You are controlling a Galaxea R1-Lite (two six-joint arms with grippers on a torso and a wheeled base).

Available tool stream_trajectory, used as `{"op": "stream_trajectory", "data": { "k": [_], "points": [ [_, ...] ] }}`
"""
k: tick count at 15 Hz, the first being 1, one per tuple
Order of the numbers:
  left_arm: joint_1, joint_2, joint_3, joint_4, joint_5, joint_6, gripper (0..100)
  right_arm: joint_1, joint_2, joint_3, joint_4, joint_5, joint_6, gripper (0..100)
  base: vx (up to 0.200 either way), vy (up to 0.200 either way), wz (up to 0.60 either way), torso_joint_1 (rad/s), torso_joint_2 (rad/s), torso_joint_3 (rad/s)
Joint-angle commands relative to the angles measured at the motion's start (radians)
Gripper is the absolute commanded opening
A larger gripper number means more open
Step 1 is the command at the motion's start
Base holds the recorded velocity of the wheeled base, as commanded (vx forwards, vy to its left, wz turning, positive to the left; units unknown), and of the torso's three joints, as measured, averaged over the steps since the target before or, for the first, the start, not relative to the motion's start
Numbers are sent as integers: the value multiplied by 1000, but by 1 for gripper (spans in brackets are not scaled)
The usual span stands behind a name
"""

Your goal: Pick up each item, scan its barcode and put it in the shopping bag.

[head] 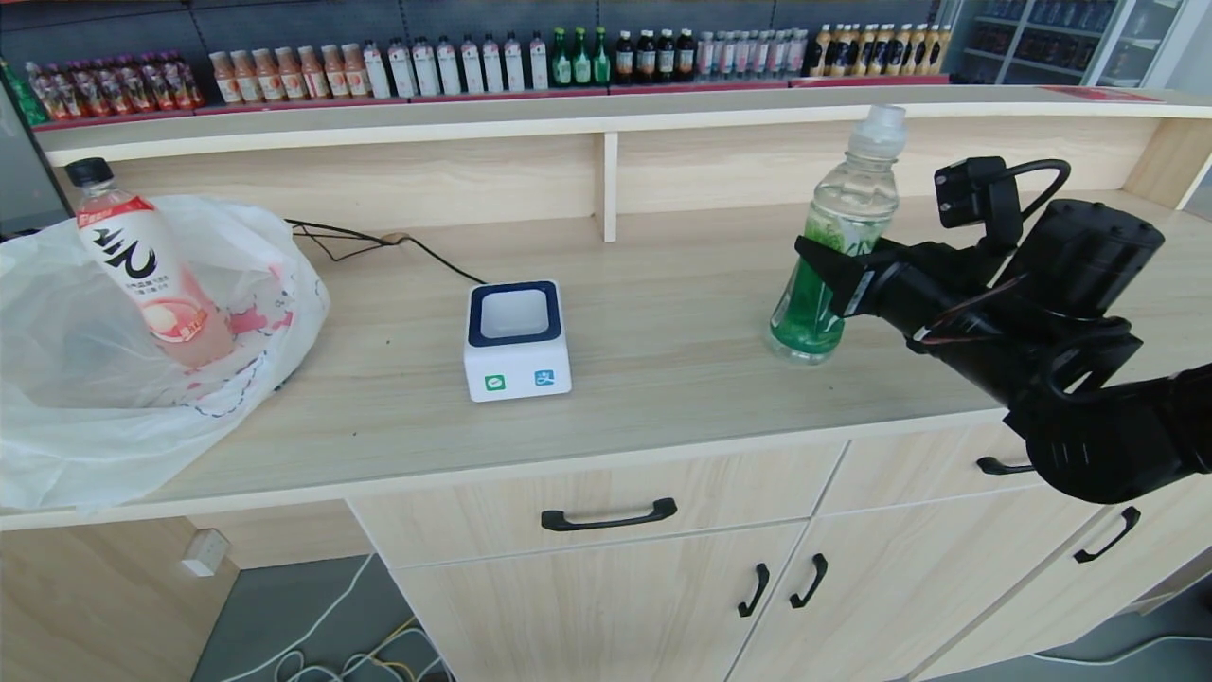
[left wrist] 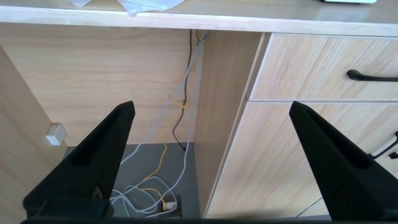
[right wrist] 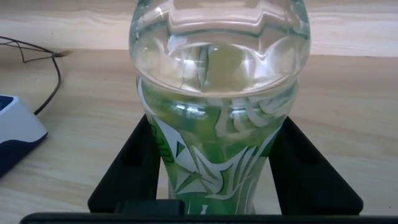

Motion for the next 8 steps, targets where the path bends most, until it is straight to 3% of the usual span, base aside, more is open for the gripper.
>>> {"op": "stream_trajectory", "data": {
  "k": [1, 8],
  "points": [
    [0, 0, 0, 0, 0, -1, 100, 6, -21, 3, -2, 0, 0, 0, 0, 0, 0, 0, 0, 0],
    [0, 0, 0, 0, 0, -1, 100, 46, -105, 22, 1, -12, -8, 0, 0, 0, 0, 0, 0, 0]
  ]
}}
